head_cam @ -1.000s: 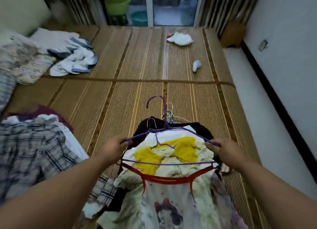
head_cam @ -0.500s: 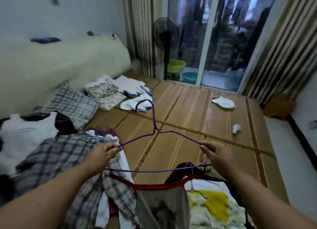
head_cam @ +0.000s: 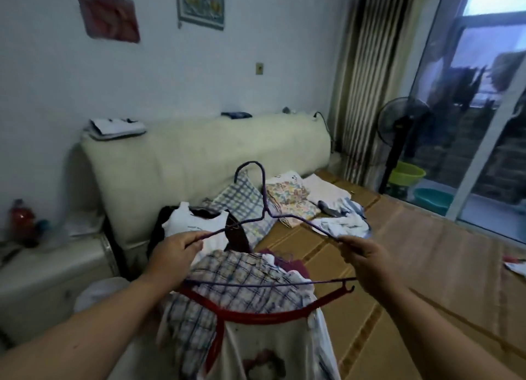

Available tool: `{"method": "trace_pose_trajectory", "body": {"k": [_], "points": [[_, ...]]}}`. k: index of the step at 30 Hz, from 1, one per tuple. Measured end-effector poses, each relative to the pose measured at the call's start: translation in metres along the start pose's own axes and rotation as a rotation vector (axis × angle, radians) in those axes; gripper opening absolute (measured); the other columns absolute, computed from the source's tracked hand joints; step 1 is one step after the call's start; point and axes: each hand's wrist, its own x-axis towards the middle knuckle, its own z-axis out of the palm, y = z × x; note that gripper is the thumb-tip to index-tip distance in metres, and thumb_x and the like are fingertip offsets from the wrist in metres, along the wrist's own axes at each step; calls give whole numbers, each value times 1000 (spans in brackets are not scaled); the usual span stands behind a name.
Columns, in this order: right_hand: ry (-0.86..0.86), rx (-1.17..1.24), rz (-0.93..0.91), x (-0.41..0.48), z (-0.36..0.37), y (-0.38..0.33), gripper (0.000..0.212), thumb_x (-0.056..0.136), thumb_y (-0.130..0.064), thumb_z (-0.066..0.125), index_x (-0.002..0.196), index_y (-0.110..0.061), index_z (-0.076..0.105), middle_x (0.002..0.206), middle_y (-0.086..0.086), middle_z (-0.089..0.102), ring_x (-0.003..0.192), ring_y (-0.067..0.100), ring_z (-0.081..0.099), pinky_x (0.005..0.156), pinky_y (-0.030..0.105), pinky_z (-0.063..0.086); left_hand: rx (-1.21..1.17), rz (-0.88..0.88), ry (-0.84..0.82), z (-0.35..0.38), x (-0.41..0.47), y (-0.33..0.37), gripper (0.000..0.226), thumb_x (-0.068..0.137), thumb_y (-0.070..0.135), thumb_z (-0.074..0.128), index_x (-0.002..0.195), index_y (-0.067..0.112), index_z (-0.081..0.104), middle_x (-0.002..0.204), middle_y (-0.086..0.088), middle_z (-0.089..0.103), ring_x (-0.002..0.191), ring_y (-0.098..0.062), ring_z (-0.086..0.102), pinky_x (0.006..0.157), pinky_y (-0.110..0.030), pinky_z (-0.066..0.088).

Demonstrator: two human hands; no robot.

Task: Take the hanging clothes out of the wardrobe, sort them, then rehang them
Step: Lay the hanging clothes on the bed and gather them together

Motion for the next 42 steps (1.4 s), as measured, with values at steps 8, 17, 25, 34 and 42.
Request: {"method": "trace_pose_trajectory", "body": {"k": [8, 17, 25, 34, 42], "points": [[-64, 93, 65, 70, 178, -51, 20, 91, -8, 59, 108, -11, 69, 93, 3, 65, 75, 8, 56, 64, 21, 43, 160, -31, 24, -122, 92, -95, 25, 94, 15, 54, 110, 23, 70, 109, 3, 70, 101, -16, 61, 74, -24, 40], [-122, -68, 50, 159, 290, -67, 19, 93, -20, 58, 107, -16, 70, 82, -4, 67, 66, 13, 57, 59, 27, 45, 245, -107, 79, -147, 212, -175, 23, 92, 17, 56, 109, 17, 71, 111, -7, 69, 103, -25, 61, 82, -31, 46], [-217, -261, 106, 295, 370, -36, 17, 94, -23, 56, 103, -16, 69, 89, 7, 70, 80, 29, 63, 68, 34, 49, 360, -153, 1, -114, 357, -248, 26, 93, 13, 52, 111, 19, 69, 115, -5, 68, 107, -24, 59, 85, -29, 43], [-279, -337, 164, 414, 409, -14, 25, 95, -27, 54, 112, -13, 67, 106, 6, 68, 87, 21, 60, 73, 30, 45, 374, -171, -80, -87, 482, -281, 26, 94, 16, 51, 113, 23, 68, 116, -5, 65, 105, -23, 59, 84, -26, 42], [-311, -422, 288, 486, 441, 32, 25, 97, -26, 50, 111, -13, 66, 87, 1, 63, 64, 7, 51, 53, 22, 36, 405, -148, -271, -26, 592, -324, 26, 95, 14, 50, 111, 21, 69, 119, -6, 64, 109, -22, 57, 87, -26, 41]]}}
